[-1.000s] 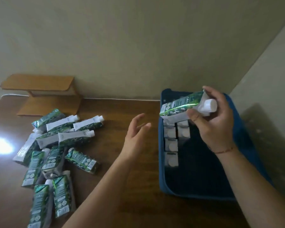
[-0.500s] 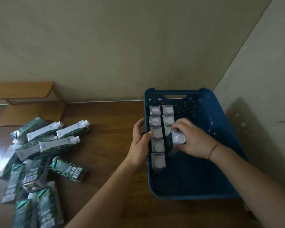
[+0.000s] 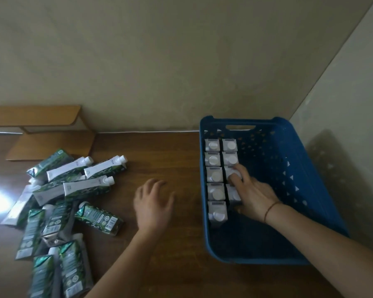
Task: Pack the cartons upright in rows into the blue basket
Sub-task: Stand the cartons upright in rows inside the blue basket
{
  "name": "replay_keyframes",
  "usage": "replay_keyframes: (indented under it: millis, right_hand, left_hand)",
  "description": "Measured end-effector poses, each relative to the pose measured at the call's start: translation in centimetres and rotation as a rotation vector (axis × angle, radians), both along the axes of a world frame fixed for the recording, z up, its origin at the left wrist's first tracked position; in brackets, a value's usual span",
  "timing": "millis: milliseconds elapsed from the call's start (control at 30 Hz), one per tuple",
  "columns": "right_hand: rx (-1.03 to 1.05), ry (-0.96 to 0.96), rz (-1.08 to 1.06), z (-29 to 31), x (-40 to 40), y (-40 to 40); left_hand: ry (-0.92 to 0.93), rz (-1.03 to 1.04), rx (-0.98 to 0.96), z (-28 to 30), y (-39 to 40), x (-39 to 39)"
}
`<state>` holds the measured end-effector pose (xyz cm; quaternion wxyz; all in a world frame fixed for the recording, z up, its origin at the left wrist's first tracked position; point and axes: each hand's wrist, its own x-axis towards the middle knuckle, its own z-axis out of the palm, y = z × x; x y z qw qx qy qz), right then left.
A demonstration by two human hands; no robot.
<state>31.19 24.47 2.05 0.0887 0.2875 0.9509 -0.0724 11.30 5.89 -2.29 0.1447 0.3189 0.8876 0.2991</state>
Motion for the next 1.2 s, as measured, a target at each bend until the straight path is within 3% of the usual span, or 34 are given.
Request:
replay_keyframes:
  millis: [67, 167, 233, 367, 467, 633, 767, 833, 933, 1033, 1133, 1200]
  right_hand:
    - [0.028, -0.085, -0.007, 1.9, -0.6, -0.5]
    - [0.024, -0.140, -0.046, 4.8, -2.4, -0.9]
    - [0.085, -0.028, -0.056, 6.6, -4.5, -1.8]
    - [0.175, 0.253, 0.073, 8.7, -9.7, -5.3]
    - [0.113, 0.321, 0.176, 8.3, -12.8, -8.3]
    - [-0.427, 0.113, 0.112, 6.4, -17.0, -10.8]
    - [-0.742, 0.115, -0.084, 6.1, -18.5, -10.1]
    - [-0.872, 0.180, -0.092, 6.4, -18.2, -9.5]
    - [-0.990, 0.441, -0.068, 6.8, -16.9, -8.6]
    - [-0.911, 0.632, 0.008, 7.4, -14.1, -7.8]
    - [-1.002, 0.846, 0.018, 8.5, -9.7, -6.1]
    - [-1.105, 0.963, 0.015, 9.3, -6.0, -4.4]
  left_hand:
    - [0.188, 0.185, -0.184, -1.3, -2.7, -2.2]
    - [0.131, 0.356, -0.321, -3.3, -6.3, -4.3]
    - [0.054, 0.457, -0.279, -4.1, -7.7, -4.6]
    - [-0.078, 0.633, 0.030, -3.3, -8.4, -3.9]
    - [-0.140, 0.687, 0.265, -2.5, -9.2, -3.7]
    - [-0.616, 1.118, 0.817, -1.1, -8.6, -4.3]
    - [-1.086, 0.945, 1.187, 2.0, -6.3, -2.9]
    - [-1.258, 0.755, 1.254, 3.9, -5.5, -2.5]
    - [-1.430, 0.534, 1.241, 5.2, -4.7, -2.6]
    - [-1.469, 0.374, 1.156, 5.4, -3.6, -2.7]
    - [-1.261, 0.234, 1.027, 6.4, -1.6, -2.3]
    - [-1.225, 0.218, 0.933, 7.0, -0.1, -1.7]
